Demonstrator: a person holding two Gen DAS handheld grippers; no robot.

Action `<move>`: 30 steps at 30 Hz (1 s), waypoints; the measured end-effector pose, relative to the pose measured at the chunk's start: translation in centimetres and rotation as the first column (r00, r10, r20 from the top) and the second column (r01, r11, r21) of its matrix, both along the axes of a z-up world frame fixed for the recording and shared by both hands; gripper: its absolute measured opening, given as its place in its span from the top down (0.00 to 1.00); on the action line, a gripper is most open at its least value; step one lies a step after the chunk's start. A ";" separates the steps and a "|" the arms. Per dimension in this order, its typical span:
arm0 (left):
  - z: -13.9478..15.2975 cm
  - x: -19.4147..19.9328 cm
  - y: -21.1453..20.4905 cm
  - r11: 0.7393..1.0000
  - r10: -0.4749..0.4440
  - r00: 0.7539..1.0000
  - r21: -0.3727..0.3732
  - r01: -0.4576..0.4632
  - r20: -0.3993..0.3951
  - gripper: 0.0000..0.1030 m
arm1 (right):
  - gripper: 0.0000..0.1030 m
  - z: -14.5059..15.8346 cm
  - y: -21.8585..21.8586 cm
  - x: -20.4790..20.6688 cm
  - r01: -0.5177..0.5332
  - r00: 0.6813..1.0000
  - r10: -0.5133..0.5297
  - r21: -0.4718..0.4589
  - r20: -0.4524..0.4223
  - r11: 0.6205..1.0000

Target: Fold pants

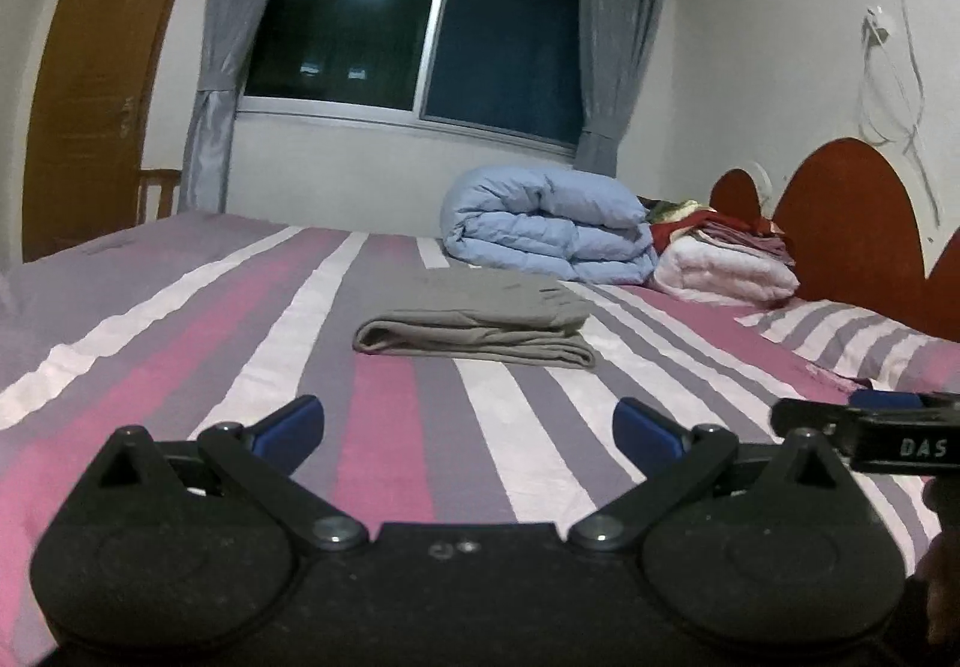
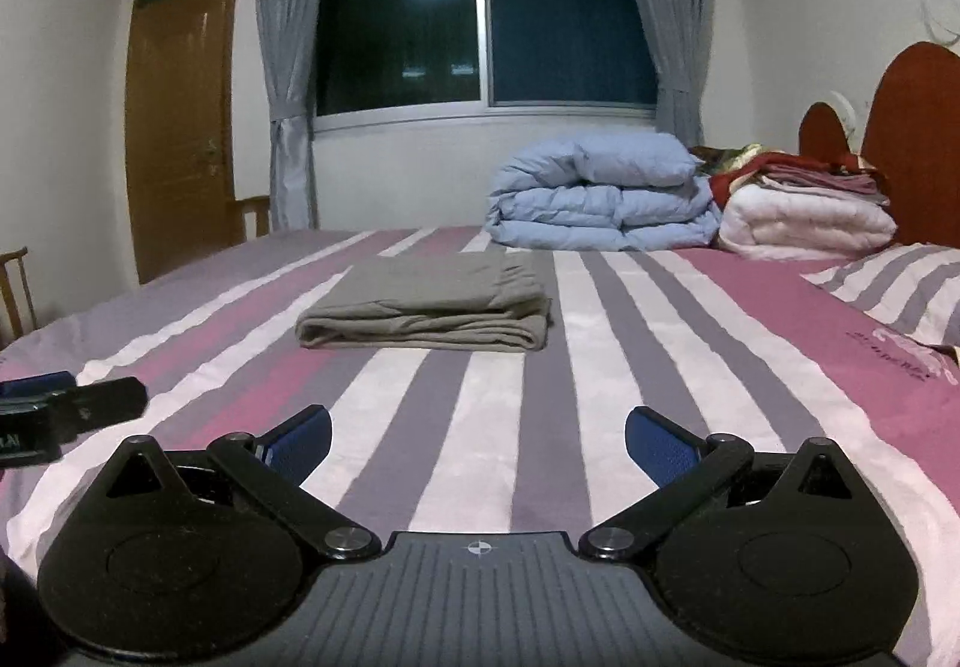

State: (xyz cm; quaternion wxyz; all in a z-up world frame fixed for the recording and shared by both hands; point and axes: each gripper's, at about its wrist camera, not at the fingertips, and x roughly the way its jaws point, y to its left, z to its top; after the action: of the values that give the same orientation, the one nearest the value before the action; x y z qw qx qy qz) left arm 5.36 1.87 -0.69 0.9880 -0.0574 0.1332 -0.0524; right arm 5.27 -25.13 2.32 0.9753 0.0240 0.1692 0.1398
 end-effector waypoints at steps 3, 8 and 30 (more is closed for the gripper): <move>-0.1 -0.2 -0.2 1.000 0.002 1.000 0.010 -0.002 -0.001 0.06 | 0.00 -0.3 0.4 0.1 -0.012 1.000 0.011 -0.021 -0.006 1.000; -0.1 -0.2 -0.3 1.000 0.007 1.000 0.008 -0.007 -0.003 0.06 | 0.00 -0.5 0.1 0.0 -0.007 1.000 0.007 -0.010 -0.006 1.000; -0.4 -0.3 -0.9 1.000 -0.003 1.000 0.024 0.003 0.001 0.06 | 0.00 -0.4 0.1 -0.2 -0.005 1.000 0.005 -0.011 -0.011 1.000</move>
State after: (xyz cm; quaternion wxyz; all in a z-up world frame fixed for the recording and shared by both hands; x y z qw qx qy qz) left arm 5.03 0.92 -1.09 0.9886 -0.0451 0.1335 -0.0525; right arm 5.04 -25.04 1.88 0.9742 0.0191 0.1752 0.1413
